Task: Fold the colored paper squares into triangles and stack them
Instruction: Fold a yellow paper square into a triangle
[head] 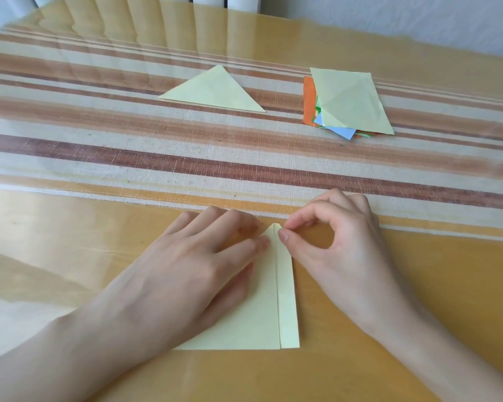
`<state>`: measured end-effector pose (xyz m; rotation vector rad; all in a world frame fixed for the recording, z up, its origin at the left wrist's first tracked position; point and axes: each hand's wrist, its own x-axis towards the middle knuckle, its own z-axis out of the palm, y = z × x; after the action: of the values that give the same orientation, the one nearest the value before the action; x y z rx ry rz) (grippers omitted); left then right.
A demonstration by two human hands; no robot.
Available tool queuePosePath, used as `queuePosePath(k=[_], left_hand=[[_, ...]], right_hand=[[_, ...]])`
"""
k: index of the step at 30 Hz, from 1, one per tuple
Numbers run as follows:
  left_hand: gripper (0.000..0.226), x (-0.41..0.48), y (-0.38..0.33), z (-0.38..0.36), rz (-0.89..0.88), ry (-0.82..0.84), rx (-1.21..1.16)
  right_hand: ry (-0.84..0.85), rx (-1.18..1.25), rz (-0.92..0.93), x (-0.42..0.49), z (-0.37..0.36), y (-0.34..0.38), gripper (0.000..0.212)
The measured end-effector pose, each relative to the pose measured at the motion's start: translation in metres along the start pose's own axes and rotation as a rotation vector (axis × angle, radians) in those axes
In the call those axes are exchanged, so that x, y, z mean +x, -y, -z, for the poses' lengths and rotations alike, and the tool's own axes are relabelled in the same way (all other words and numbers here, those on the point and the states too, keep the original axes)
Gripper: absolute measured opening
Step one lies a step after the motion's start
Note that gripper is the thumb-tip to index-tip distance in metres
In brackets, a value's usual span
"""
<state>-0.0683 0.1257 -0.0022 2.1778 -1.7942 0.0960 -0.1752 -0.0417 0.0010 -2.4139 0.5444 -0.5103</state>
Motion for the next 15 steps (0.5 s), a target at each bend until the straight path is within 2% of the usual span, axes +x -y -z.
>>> queuePosePath(k=[2, 7, 15], left_hand=[[0.035, 0.0, 0.0, 0.0007, -0.001, 0.001, -0.004], [0.036, 0.0006, -0.0007, 0.0015, -0.025, -0.006, -0.013], [0.036, 0.0, -0.0006, -0.0004, -0.051, -0.022, 0.017]], right_hand=[[-0.026, -0.013, 0.048, -0.0006, -0.0005, 0.0003, 0.009], [-0.146, -0.226, 0.305, -0.0052, -0.0027, -0.0009, 0.006], [-0.171, -0.315, 0.424, -0.0038, 0.0001, -0.0043, 0.009]])
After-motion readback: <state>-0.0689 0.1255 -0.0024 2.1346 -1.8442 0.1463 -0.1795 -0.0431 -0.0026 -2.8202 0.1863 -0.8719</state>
